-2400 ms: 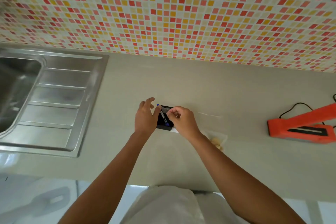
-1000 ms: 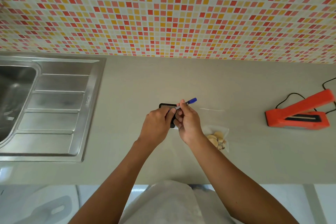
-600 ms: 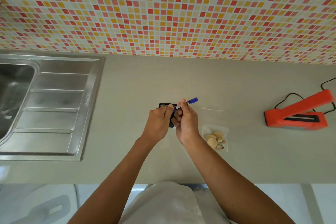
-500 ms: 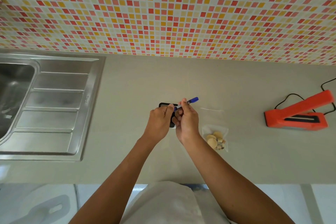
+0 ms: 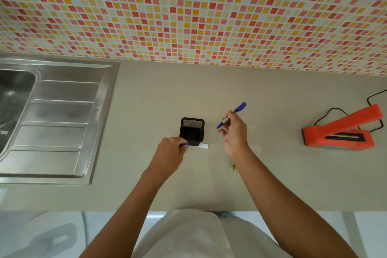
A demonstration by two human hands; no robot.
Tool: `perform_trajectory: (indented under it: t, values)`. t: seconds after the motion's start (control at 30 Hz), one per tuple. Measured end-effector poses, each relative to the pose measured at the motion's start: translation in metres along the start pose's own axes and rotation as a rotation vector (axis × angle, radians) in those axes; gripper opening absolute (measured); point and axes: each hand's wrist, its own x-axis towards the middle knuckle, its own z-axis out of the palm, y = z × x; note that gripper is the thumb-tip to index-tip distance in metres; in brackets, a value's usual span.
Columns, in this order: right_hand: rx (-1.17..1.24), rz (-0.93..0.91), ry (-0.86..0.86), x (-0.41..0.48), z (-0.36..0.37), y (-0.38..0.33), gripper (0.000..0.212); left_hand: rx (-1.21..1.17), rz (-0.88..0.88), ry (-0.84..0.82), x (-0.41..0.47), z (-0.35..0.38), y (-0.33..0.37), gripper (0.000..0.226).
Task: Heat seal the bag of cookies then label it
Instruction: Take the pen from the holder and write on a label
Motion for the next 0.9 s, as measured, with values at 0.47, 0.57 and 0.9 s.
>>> perform_trajectory:
  t: [0.47, 0.57, 0.9]
  values:
    - [-0.931, -0.239, 0.024, 0.018, -0.026, 0.078, 0.020, 0.301, -0.248, -0.060, 0.021, 0.054, -0.046, 0.017]
    - [-1.033, -0.323, 0.012, 0.016, -0.025, 0.085, 0.019, 0.331, -0.249, -0.048, 0.023, 0.055, -0.048, 0.020]
    - [-1.152, -0.316, -0.066, 0.012, -0.022, 0.095, 0.030, 0.401, -0.209, -0.017, 0.022, 0.058, -0.054, 0.020]
